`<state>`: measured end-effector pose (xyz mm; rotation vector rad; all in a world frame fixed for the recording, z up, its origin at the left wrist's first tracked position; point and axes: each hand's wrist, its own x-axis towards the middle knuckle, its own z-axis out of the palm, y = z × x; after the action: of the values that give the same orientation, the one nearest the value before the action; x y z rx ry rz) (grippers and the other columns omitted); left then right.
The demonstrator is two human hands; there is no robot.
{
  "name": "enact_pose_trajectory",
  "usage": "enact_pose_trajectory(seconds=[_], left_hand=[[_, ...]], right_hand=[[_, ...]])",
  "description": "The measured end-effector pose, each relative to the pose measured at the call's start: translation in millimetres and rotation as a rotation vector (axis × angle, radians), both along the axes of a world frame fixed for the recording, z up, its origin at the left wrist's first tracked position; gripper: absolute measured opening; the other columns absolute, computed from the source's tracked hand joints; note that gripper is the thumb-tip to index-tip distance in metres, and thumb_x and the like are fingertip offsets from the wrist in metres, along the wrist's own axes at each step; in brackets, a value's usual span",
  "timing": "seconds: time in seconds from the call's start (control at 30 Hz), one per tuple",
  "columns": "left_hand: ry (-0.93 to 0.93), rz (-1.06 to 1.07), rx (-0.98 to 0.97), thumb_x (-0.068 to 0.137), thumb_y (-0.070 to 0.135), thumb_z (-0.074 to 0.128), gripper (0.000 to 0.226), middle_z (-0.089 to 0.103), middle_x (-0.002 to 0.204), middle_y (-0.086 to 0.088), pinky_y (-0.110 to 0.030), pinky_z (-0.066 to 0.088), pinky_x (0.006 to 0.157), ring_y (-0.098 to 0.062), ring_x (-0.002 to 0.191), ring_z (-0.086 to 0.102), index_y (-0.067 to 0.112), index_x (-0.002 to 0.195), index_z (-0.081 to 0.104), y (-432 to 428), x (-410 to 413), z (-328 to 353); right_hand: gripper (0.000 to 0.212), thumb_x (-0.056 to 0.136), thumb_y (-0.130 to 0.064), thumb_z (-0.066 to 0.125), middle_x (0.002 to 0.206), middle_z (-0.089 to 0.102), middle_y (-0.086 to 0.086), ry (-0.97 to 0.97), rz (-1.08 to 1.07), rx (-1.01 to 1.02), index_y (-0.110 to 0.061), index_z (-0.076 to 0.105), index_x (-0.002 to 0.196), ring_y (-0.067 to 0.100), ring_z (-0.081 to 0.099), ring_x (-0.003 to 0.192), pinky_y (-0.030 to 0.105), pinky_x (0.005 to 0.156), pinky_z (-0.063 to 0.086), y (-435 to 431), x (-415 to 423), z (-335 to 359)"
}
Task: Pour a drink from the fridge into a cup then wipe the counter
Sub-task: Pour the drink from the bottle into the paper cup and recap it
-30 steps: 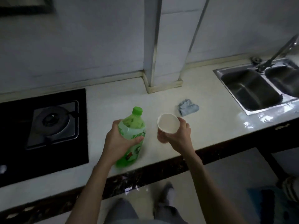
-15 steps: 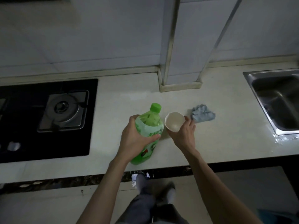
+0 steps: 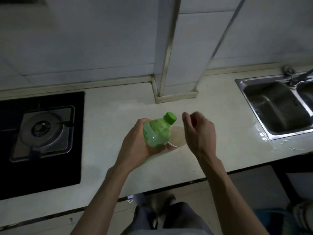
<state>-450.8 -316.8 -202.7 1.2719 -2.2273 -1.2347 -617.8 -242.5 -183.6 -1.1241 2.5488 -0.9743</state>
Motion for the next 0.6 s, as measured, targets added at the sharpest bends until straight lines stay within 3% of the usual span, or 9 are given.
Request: enact_pose_trajectory(seconds=[0.07, 0.13, 0.33, 0.43, 0.6], left_hand=[[-0.057, -0.084, -0.071, 0.058, 0.057, 0.084, 0.087, 0.058, 0.116, 0.012, -0.034, 0.052, 0.078, -0.011, 0.098, 0.058, 0.031, 0.128, 0.040, -3.0, -4.4, 2.7], [-0.110, -0.118, -0.128, 0.059, 0.059, 0.081, 0.091, 0.057, 0.123, 0.005, -0.039, 0.051, 0.082, -0.016, 0.103, 0.056, 0.028, 0.133, 0.038, -4.6, -7.8, 7.4], [-0.240, -0.117, -0.298, 0.069, 0.048, 0.080, 0.087, 0.054, 0.127, -0.005, -0.033, 0.038, 0.079, -0.023, 0.103, 0.052, 0.019, 0.138, 0.036, -1.0, -24.5, 27.1], [-0.249, -0.081, -0.289, 0.070, 0.045, 0.080, 0.082, 0.054, 0.124, -0.002, -0.034, 0.039, 0.078, -0.023, 0.101, 0.051, 0.021, 0.135, 0.037, 0.8, -31.2, 35.2], [-0.214, -0.090, -0.178, 0.062, 0.046, 0.082, 0.081, 0.055, 0.115, 0.008, -0.029, 0.044, 0.074, -0.014, 0.095, 0.051, 0.031, 0.129, 0.038, -5.4, -33.5, 47.4]], right_hand=[[0.057, 0.097, -0.054, 0.041, 0.051, 0.048, -0.003, 0.013, 0.091, 0.110, -0.016, 0.052, 0.057, 0.011, 0.039, 0.042, 0.023, 0.047, 0.027, -14.0, 6.8, 13.1], [0.065, 0.095, -0.060, 0.039, 0.044, 0.040, -0.003, 0.139, 0.107, 0.188, -0.016, 0.043, 0.048, 0.013, 0.036, 0.039, 0.022, 0.046, 0.026, -21.5, 8.2, 16.2], [0.062, 0.096, -0.056, 0.038, 0.044, 0.027, -0.005, 0.243, 0.123, 0.282, -0.018, 0.031, 0.047, 0.014, 0.024, 0.039, 0.023, 0.049, 0.025, -38.0, -17.2, 19.4], [0.055, 0.090, -0.042, 0.039, 0.043, 0.023, -0.003, 0.261, 0.185, 0.193, -0.015, 0.026, 0.044, 0.017, 0.021, 0.039, 0.027, 0.051, 0.029, -41.6, -29.0, 19.9], [0.050, 0.082, -0.038, 0.031, 0.036, 0.009, -0.007, 0.282, 0.324, -0.054, -0.016, 0.015, 0.040, 0.009, 0.010, 0.033, 0.019, 0.045, 0.017, -41.7, -39.5, 18.8]])
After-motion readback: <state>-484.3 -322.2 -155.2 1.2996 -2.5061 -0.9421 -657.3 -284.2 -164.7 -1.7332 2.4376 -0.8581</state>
